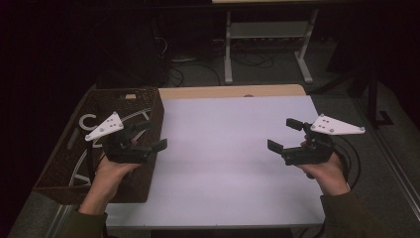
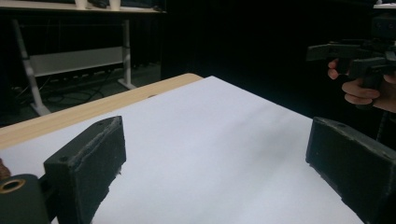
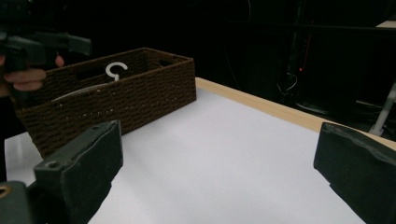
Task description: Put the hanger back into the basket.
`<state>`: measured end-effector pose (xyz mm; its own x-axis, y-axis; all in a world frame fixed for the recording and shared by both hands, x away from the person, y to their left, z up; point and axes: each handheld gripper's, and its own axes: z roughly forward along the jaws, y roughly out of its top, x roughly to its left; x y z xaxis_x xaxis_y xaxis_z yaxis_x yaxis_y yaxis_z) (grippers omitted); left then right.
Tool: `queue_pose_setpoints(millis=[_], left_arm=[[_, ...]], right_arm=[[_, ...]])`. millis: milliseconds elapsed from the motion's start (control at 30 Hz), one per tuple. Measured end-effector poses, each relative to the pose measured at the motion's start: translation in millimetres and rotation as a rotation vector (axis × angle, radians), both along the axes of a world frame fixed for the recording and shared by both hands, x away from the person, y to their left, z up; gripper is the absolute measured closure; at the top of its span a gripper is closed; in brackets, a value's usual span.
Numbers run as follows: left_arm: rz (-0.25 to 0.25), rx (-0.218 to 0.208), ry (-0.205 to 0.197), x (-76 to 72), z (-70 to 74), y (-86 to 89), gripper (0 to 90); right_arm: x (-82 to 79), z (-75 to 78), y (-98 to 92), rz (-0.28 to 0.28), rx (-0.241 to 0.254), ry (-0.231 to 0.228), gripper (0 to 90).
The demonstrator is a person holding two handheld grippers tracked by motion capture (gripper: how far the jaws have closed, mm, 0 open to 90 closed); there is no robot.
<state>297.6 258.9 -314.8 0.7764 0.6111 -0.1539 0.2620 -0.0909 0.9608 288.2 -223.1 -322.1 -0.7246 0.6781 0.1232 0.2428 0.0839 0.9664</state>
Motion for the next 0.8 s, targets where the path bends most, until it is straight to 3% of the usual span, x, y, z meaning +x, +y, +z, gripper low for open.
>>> queue_pose_setpoints(millis=[400,800], left_arm=[[0.021,-0.034,-0.017,0.5,-12.9,-2.5,1.2],[0.016,-0.046,-0.022,-0.3,-13.1,-0.9,1.2]], right_arm=[[0.7,2.4,-2.0,0.008,0.03,-0.023,0.8],[0.9,1.8,-1.1,0.009,0.026,-0.024,0.8]])
